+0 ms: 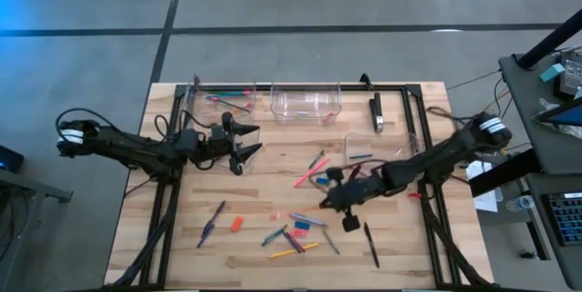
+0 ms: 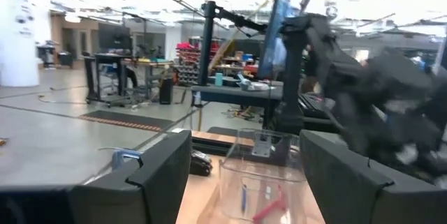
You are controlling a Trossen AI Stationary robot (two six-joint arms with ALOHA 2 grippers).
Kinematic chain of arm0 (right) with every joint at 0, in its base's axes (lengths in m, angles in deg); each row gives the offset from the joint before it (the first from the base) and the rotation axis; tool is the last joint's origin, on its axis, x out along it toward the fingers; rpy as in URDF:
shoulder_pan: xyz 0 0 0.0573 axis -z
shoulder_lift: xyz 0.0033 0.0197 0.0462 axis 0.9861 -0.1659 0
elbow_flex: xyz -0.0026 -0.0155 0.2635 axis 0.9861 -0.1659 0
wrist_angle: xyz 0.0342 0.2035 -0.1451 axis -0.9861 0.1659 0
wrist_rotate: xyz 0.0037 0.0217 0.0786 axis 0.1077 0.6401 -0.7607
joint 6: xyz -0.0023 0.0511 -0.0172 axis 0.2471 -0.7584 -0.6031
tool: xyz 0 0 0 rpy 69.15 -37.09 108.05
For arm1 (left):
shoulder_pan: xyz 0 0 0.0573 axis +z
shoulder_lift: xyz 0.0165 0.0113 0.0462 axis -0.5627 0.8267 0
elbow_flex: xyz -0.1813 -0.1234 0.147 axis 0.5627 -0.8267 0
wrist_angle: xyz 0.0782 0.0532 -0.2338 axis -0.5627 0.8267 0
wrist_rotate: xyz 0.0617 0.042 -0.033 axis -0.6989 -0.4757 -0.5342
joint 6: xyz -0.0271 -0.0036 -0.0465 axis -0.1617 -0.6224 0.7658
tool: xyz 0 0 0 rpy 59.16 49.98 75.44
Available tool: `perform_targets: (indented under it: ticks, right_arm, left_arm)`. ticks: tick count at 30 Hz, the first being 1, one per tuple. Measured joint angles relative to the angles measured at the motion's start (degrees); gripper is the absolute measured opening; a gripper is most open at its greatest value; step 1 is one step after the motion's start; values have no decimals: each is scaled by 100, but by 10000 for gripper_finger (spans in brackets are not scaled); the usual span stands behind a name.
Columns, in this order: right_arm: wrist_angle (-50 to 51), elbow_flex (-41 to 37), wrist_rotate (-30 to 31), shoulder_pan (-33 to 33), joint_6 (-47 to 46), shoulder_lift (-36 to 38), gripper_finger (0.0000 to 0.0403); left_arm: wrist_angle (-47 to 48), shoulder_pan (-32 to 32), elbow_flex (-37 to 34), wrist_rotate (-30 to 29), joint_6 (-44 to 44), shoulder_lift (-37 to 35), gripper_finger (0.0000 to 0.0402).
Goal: Sort crayons/erasers/pens/pencils in bins
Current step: Put the orange pencil into the top left transparent bin
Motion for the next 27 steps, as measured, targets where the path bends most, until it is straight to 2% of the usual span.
perform_targets:
  ticks: [6,13,18,23,27]
  right_arm:
    - [-239,-428,620,371,-90,993,13]
    - [-1221,-900,644,759,3,1695,13]
    - [-1441,-1054,651,984,0,1811,13]
    - [-1494,-1061,646,1008,-1,1674,13]
    - [-1444,-1061,607,1003,-25,1661,13]
  left_arm:
    - [-13,-11,66,391,-33,368,249]
    - [-35,-11,703,884,-265,1337,249]
    - [-59,-15,1434,1231,-374,2171,249]
    - [-35,-15,2290,1274,191,2858,249]
    - [302,-7,2727,1500,291,3230,246]
